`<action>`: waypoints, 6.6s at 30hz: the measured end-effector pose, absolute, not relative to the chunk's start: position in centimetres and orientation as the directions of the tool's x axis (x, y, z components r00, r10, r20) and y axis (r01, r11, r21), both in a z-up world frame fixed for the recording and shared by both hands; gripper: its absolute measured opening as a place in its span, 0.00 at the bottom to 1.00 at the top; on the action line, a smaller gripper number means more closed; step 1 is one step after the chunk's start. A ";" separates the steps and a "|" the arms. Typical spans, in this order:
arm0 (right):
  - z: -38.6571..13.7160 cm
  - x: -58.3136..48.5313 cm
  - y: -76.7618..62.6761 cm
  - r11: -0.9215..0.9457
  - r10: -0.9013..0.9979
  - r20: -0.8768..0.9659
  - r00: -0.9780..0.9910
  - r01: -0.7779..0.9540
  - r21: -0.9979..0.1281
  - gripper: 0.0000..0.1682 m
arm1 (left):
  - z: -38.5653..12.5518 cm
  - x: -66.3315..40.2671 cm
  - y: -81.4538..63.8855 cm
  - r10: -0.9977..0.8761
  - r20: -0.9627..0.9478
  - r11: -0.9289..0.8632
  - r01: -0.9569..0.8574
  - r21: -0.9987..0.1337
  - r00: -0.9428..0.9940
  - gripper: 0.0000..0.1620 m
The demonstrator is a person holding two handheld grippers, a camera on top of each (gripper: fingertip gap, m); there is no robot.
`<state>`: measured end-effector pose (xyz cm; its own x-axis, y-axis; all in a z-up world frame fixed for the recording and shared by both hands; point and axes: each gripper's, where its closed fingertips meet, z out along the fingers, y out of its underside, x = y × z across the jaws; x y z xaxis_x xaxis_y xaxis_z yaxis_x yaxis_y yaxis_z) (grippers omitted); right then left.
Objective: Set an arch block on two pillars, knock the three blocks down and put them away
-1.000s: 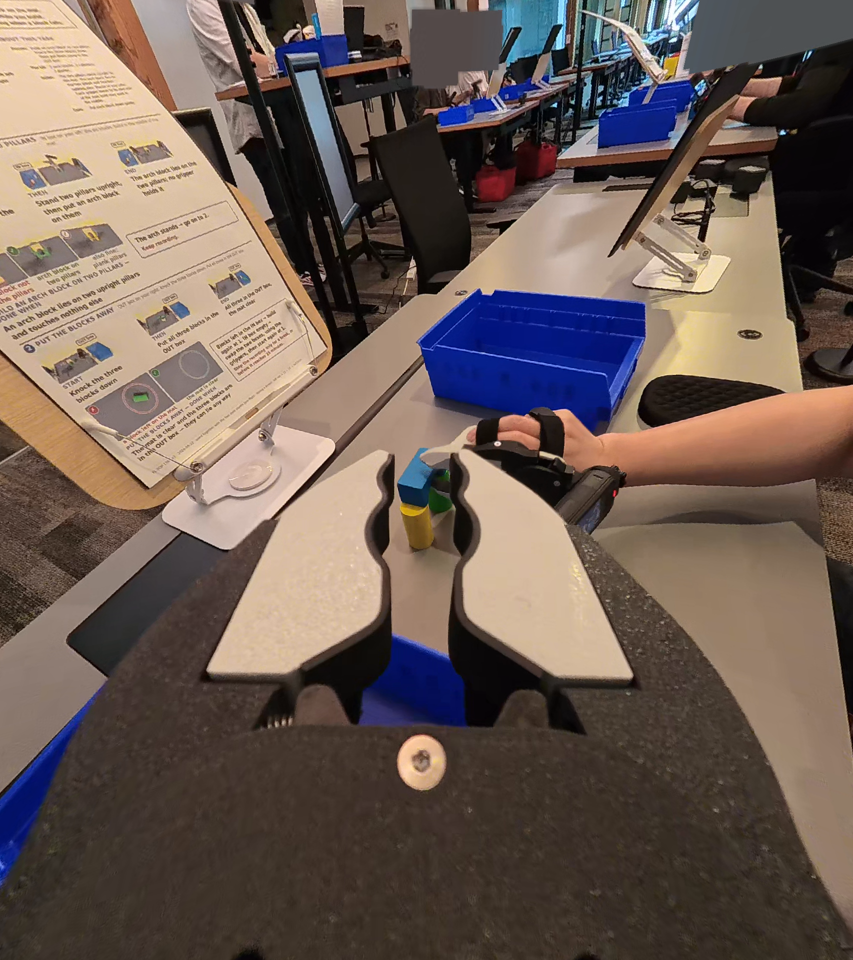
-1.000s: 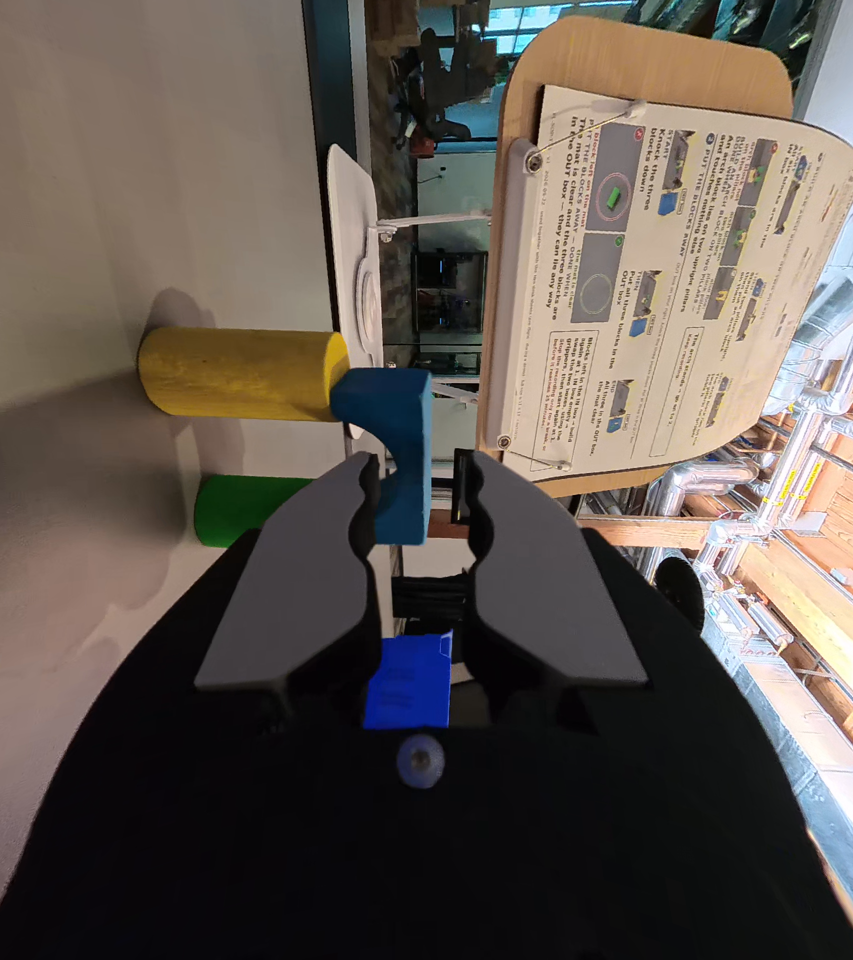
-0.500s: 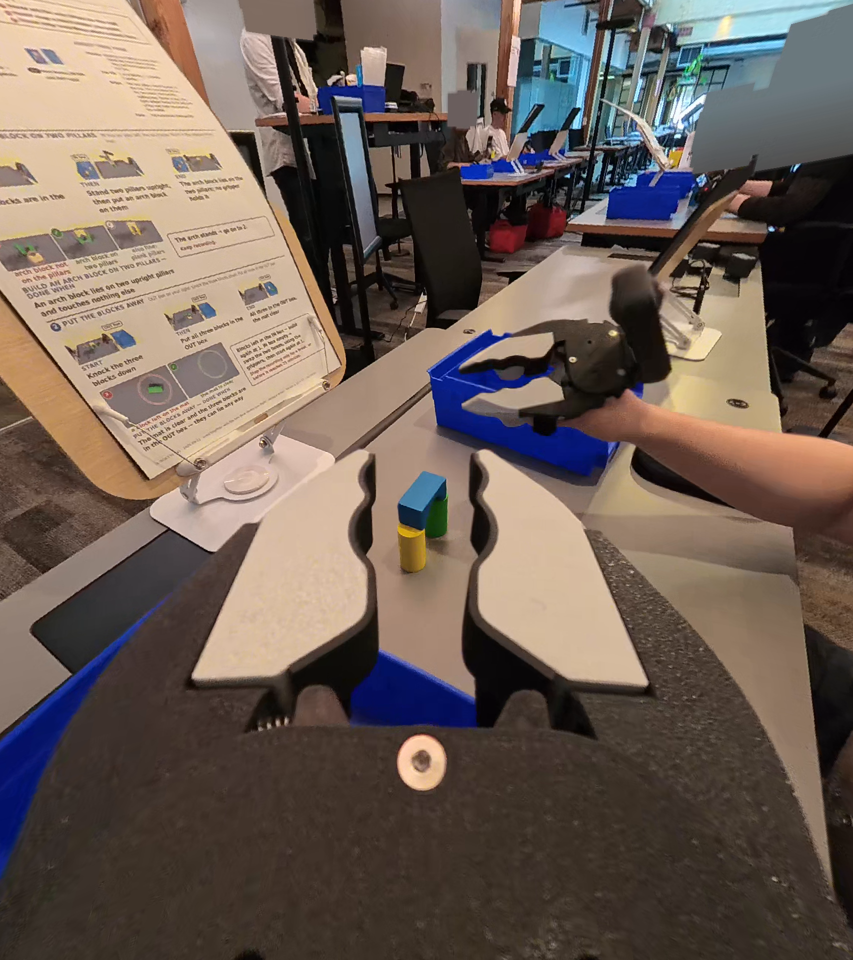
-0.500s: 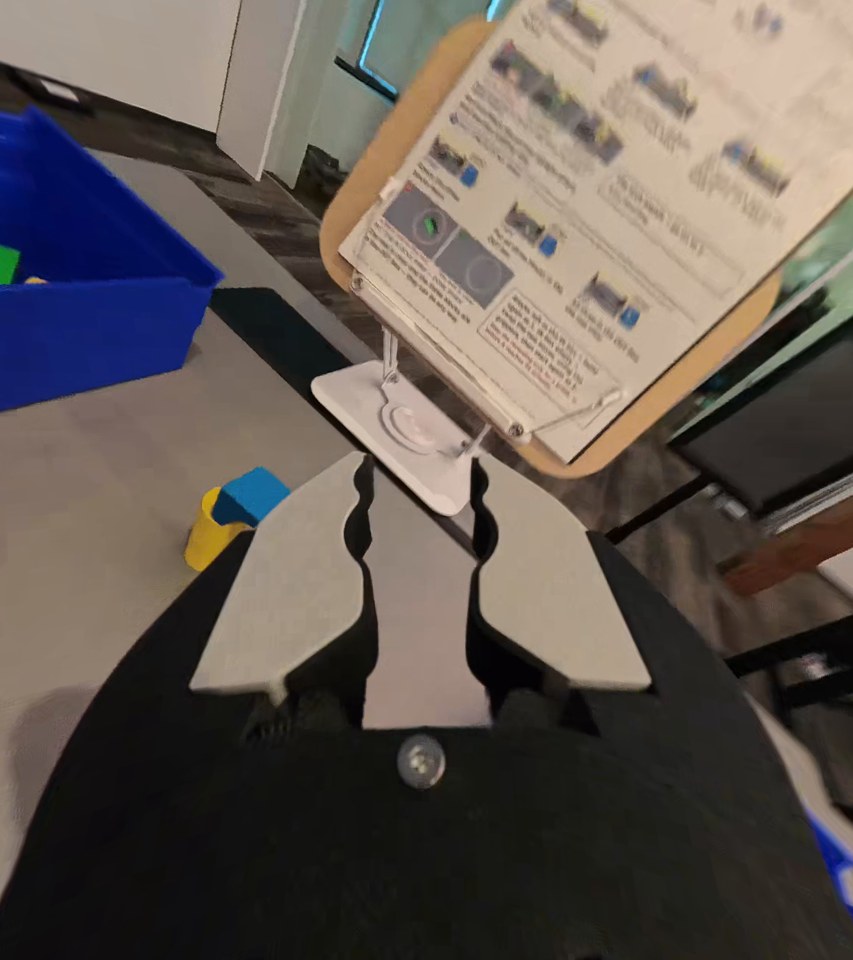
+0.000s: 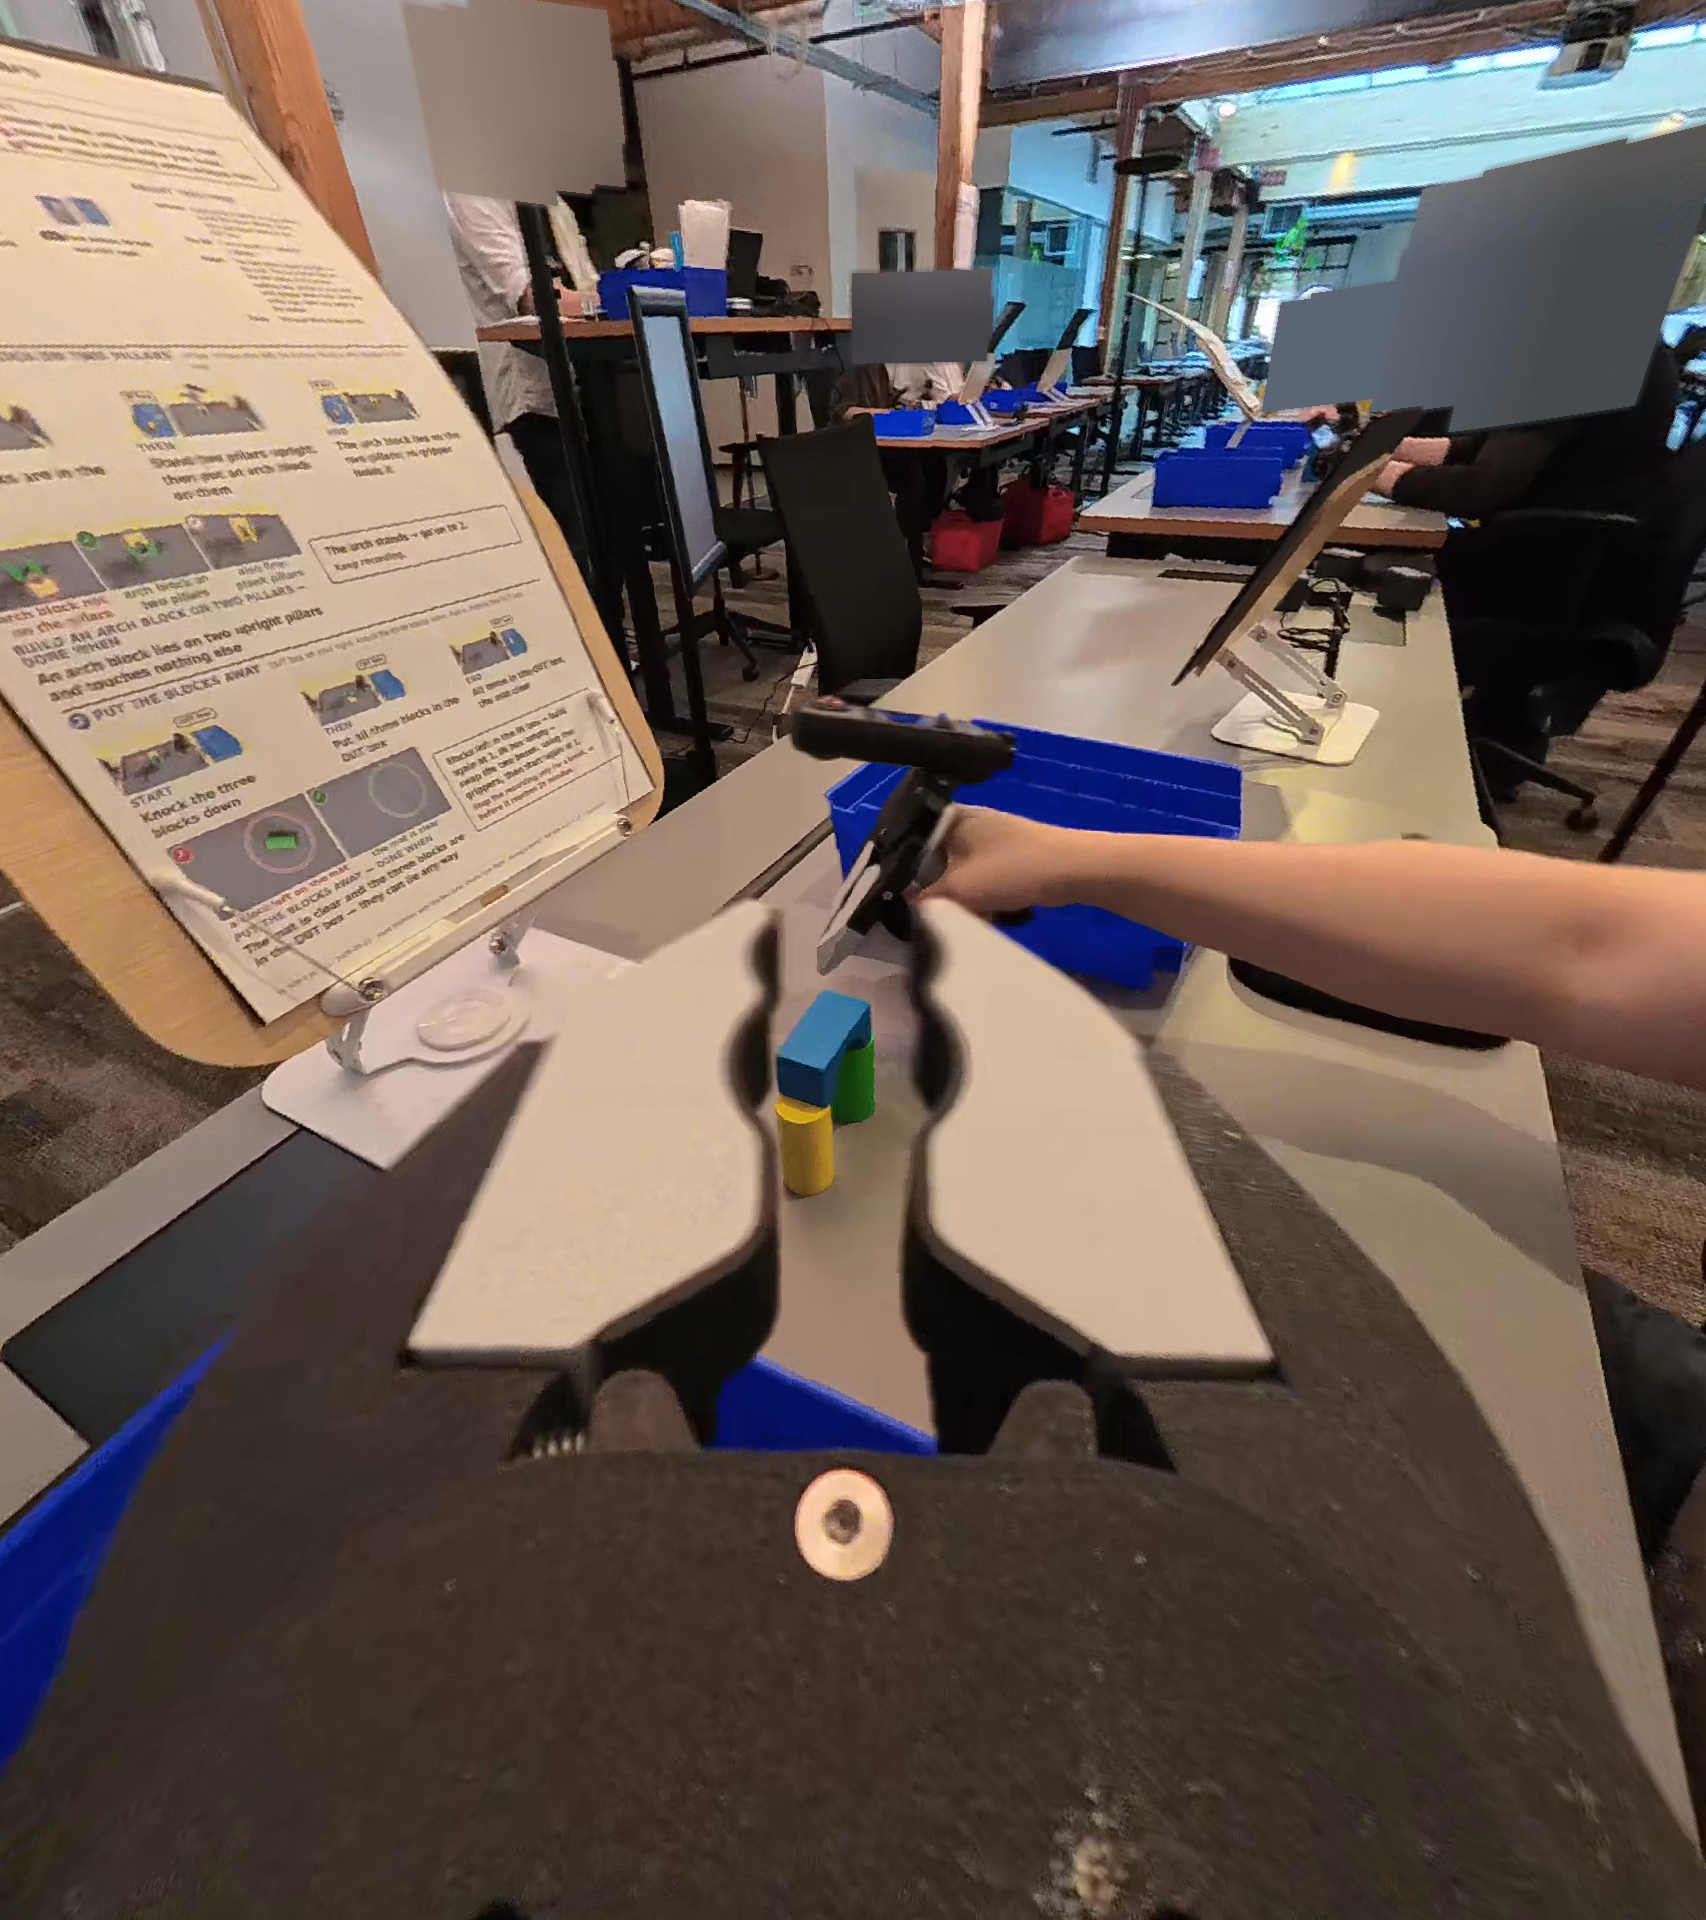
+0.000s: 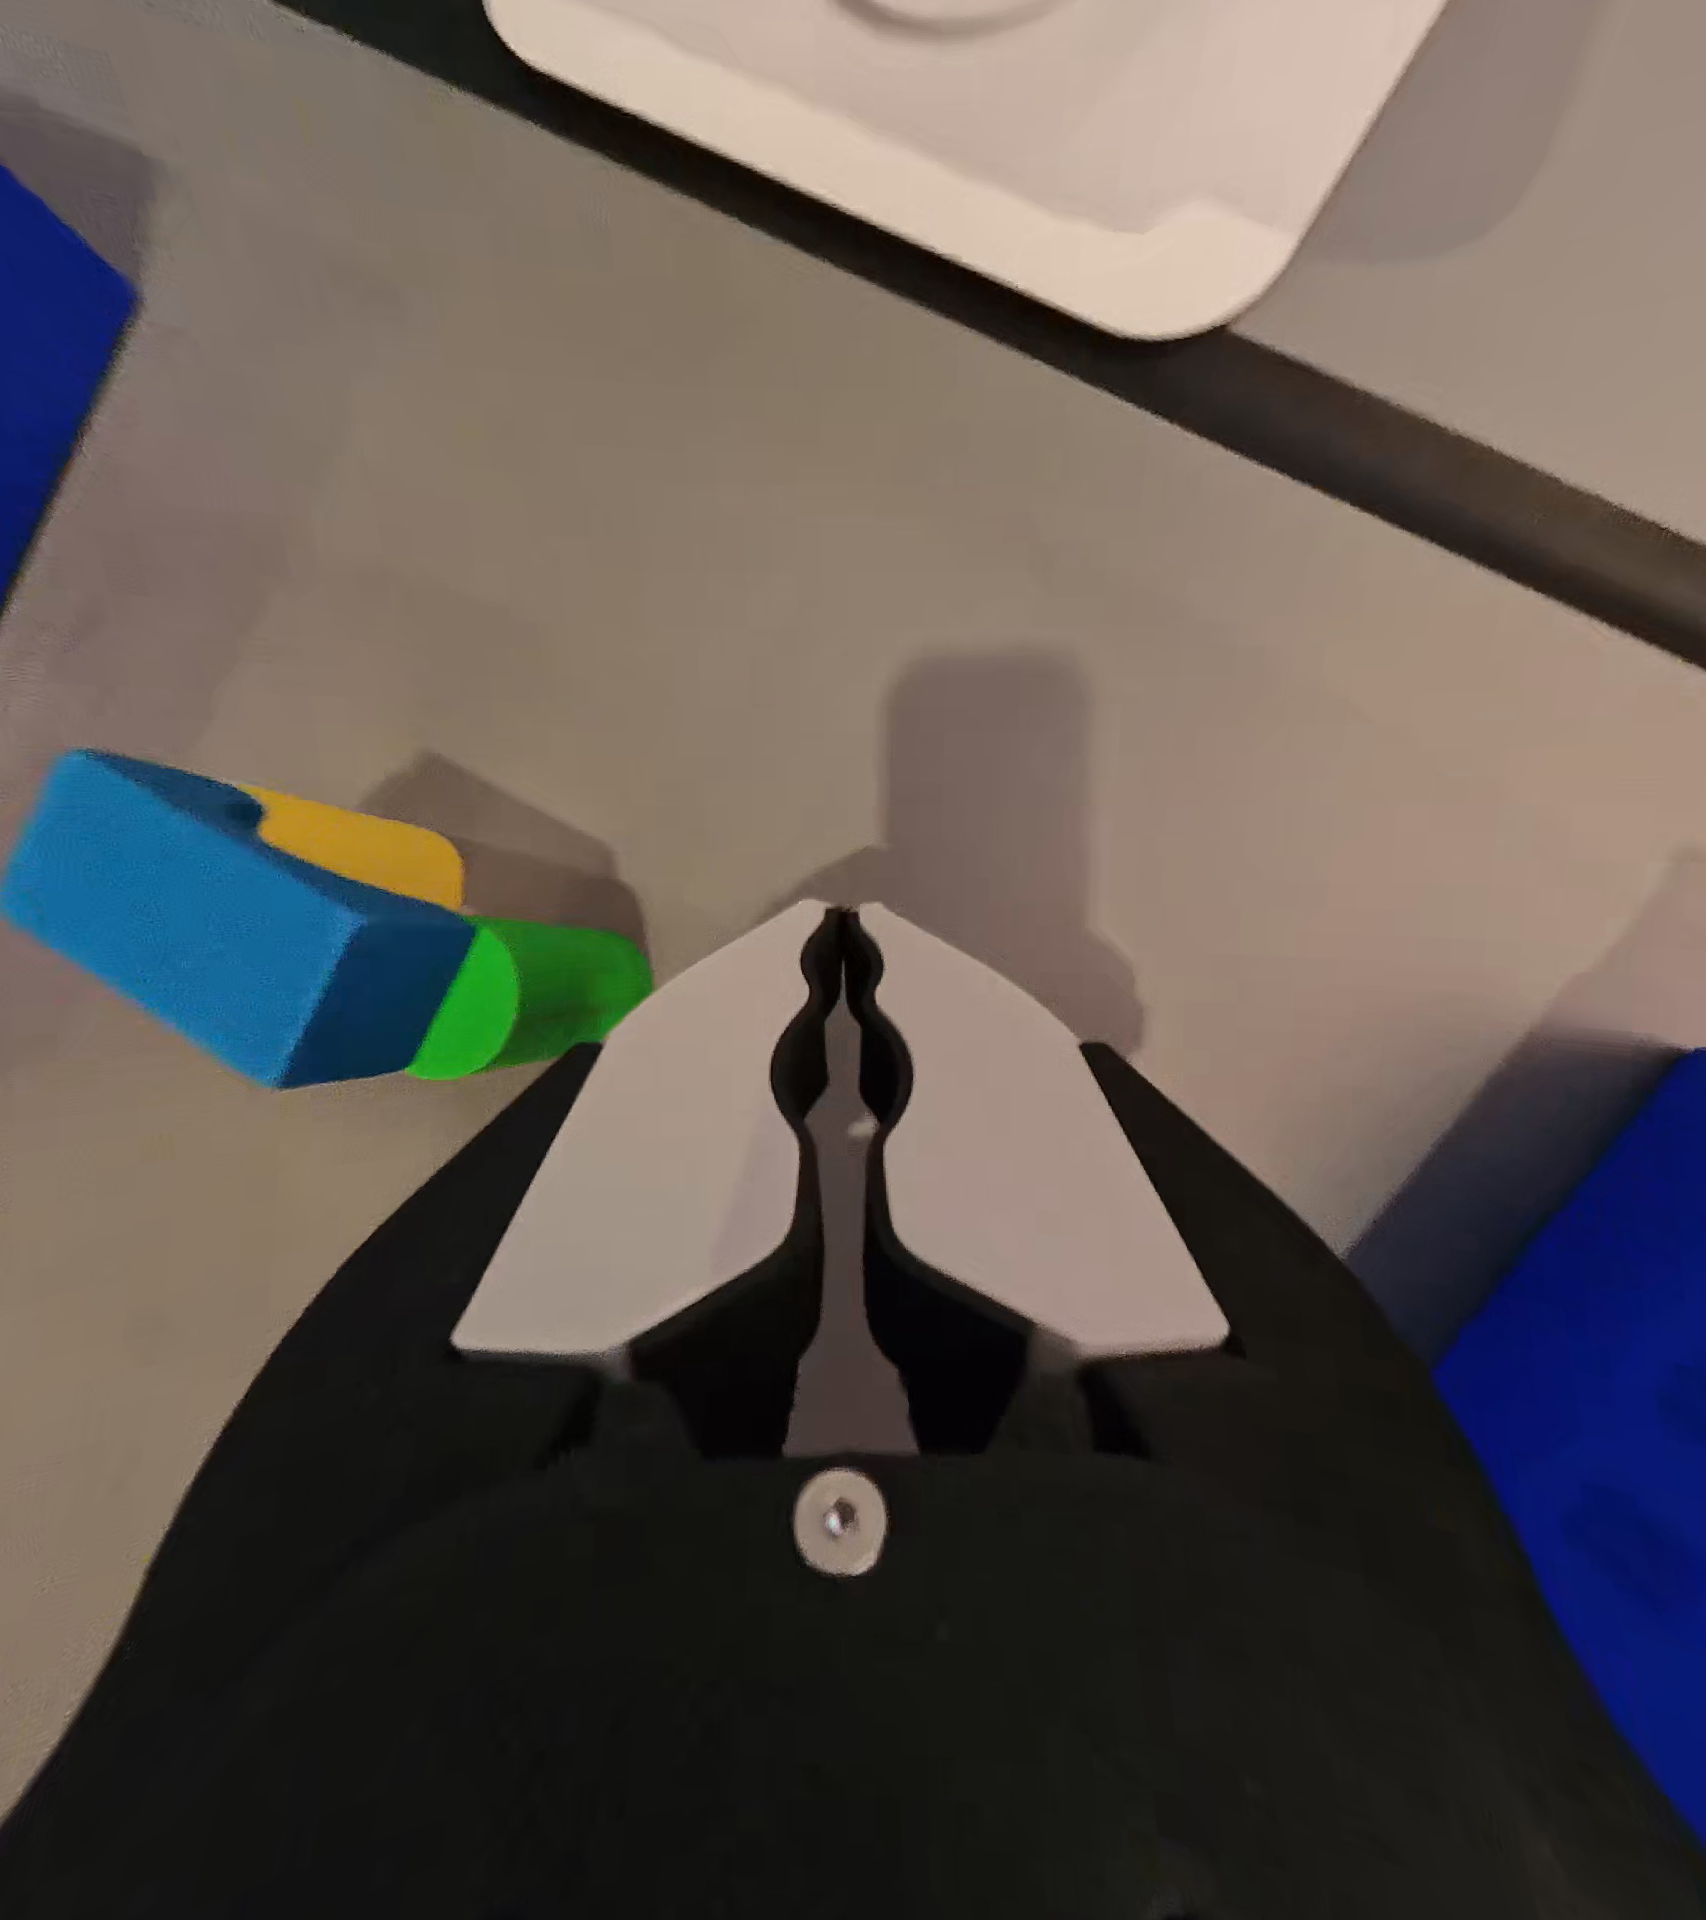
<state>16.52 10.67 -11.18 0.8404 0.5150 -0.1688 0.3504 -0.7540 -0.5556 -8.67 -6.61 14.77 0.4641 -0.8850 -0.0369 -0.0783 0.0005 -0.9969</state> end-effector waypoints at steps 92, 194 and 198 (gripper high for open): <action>-8.6 38.1 8.3 -0.625 0.379 0.069 0.923 0.310 -0.717 0.44 | -9.4 9.5 -10.6 -0.991 0.067 -0.136 -0.895 -0.424 0.119 0.22; 0.5 39.2 1.2 -0.315 0.212 0.277 0.937 0.334 -0.888 0.41 | -4.3 1.2 -5.8 -0.933 -0.090 -0.261 -0.830 -0.493 0.347 0.07; 4.2 28.5 -2.2 0.022 0.383 0.517 0.765 0.552 -0.833 0.41 | 0.2 4.1 -8.5 -0.972 0.137 -0.230 -0.645 -0.729 0.191 0.07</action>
<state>28.51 -2.23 4.24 0.7653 0.3831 0.5172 0.5523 0.0217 -0.8334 4.13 -8.51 0.19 0.1915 -0.9719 0.1371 -0.6451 -0.2299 -0.7287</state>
